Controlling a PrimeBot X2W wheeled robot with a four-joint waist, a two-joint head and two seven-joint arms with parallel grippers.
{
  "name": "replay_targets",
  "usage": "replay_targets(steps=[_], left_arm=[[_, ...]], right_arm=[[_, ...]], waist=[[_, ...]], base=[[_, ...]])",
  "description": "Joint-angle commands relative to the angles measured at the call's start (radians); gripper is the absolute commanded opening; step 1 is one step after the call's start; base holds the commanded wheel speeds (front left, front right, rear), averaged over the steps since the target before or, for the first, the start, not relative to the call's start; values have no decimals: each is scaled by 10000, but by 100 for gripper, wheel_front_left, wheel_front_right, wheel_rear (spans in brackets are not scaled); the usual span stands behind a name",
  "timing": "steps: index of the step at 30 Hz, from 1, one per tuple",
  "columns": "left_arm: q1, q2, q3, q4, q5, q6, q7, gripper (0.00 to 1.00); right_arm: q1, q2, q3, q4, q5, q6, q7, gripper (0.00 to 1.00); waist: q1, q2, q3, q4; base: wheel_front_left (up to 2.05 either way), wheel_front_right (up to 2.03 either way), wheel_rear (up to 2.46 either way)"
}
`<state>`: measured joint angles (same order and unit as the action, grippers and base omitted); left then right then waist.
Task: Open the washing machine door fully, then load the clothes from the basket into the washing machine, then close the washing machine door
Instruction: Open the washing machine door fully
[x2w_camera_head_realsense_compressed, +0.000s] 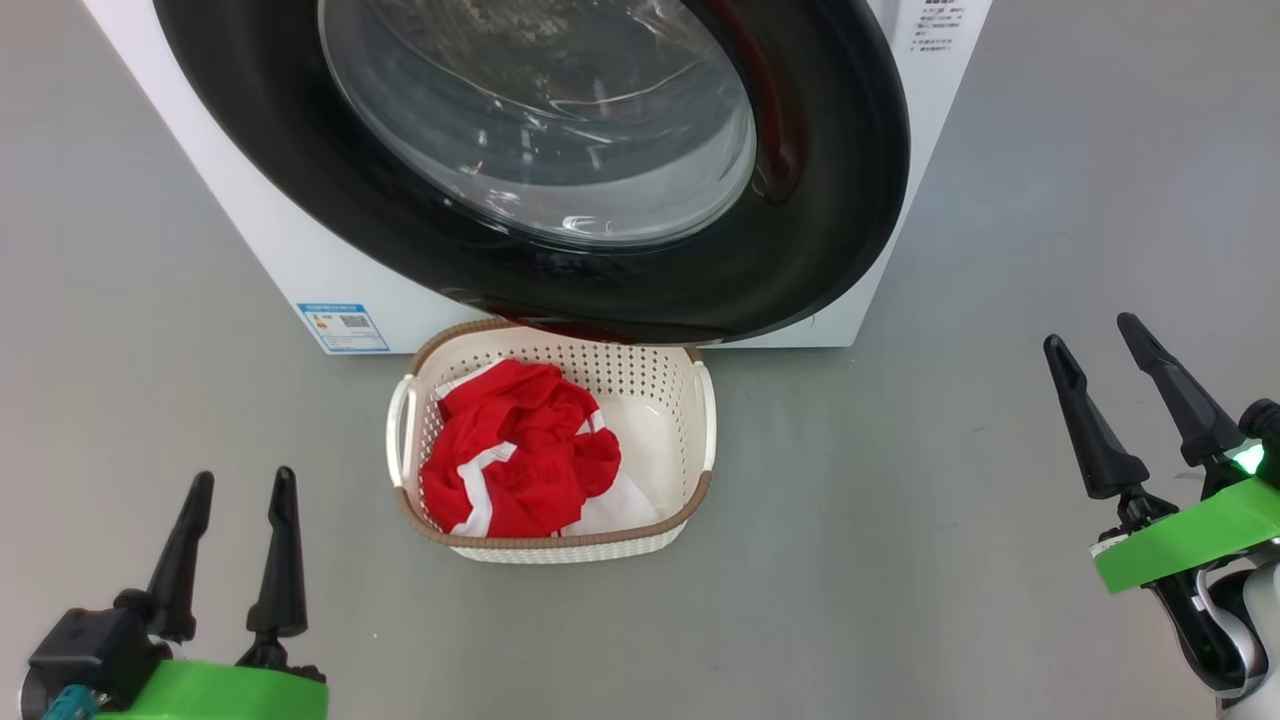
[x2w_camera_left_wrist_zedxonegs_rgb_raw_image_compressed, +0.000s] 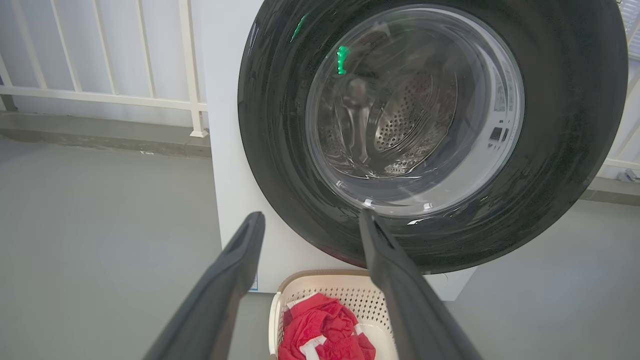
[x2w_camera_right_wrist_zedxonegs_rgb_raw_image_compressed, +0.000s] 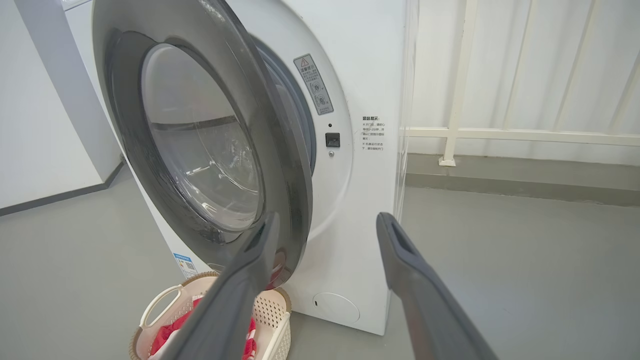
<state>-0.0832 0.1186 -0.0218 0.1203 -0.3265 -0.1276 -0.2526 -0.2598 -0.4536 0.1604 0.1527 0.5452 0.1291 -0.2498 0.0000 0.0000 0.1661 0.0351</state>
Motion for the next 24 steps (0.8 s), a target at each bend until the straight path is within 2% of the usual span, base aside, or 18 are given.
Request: replay_targets(steps=[1,24], left_arm=[[-82,238,326,-248,165,-31,-92,100],[-198,237,376,-258,152,-31,-92,100]], right_arm=[[142,-142,75,-194,-127,16,-118,100],[-22,150,-25,-7,-351,16,-120,100]], waist=[[0,0,9,6],[0,0,130,-14]], base=[[0,0,0],[0,0,0]])
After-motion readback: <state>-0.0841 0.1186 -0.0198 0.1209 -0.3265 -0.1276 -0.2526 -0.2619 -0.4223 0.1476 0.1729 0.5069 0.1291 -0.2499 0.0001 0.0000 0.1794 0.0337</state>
